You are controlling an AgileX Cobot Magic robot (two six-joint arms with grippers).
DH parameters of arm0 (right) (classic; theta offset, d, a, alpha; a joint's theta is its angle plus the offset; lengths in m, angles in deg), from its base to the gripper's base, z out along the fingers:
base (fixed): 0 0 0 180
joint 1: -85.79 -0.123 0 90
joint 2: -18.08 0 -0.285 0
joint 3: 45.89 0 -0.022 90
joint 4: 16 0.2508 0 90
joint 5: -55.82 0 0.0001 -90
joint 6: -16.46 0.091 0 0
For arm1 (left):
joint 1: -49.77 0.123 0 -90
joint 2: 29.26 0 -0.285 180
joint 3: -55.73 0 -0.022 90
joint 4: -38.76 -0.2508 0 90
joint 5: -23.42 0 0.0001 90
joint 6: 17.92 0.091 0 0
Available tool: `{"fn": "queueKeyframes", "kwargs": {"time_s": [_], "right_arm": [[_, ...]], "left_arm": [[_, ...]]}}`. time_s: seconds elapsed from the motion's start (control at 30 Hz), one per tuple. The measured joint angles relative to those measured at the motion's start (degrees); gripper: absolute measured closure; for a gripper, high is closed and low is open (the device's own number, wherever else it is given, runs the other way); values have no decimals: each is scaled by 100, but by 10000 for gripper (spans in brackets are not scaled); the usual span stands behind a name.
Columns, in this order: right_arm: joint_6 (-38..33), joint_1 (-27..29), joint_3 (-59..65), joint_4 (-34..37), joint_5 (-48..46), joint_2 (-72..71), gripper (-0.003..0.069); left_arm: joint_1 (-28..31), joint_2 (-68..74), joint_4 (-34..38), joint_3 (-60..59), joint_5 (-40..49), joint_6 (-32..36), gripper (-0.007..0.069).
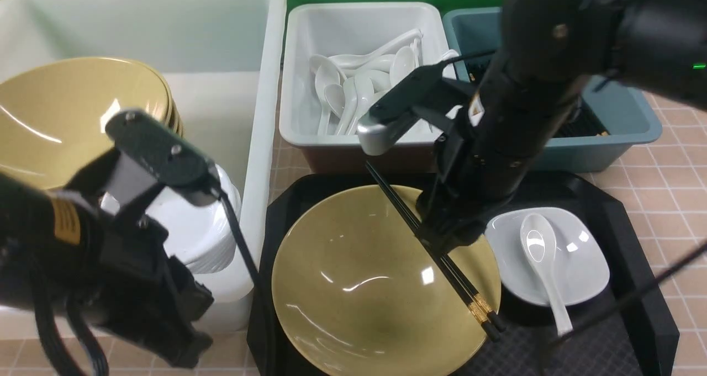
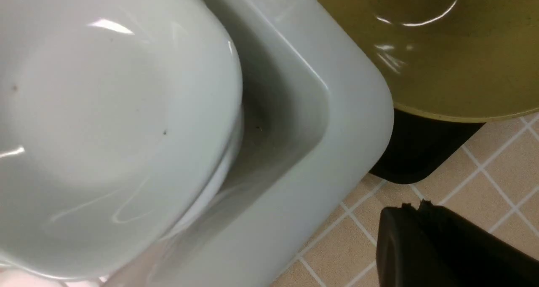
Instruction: On brown table put chopsticks spoon bowls plates into blue grey white boxes.
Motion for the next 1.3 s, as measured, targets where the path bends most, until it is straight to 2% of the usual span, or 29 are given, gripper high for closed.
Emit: {"fn": "queueKeyframes", "kwargs": {"time_s": [0.13,0.37,0.57,0.8,0.97,1.1,1.13,1.17,1.3], "right_arm": [[135,0,-171,-20,16,312,102],[251,0,-214,-31,166,661,106],[283,0,-221,-57,197,835,201],[305,0,-279,-74,191,874,498],[343,0,-521,-81,178,736,500],[343,114,-860,-235,223,480,500],[343,128,-899,-251,231,468,500],[343,266,-1061,-406,323,392,500],[343,811,-1278,-685,845,371,500]], "left_arm": [[0,-71,78,-315,-220,-27,623],[0,-71,80,-432,-328,-31,623],[0,-71,80,-432,-420,-31,623],[0,-71,80,-432,-441,-31,623],[0,-71,123,-443,-712,-31,623],[0,17,440,-450,-1703,-82,623],[0,31,440,-450,-1703,-82,623],[0,230,693,-432,-2292,-95,623],[0,963,1077,71,-2957,4,623]]}}
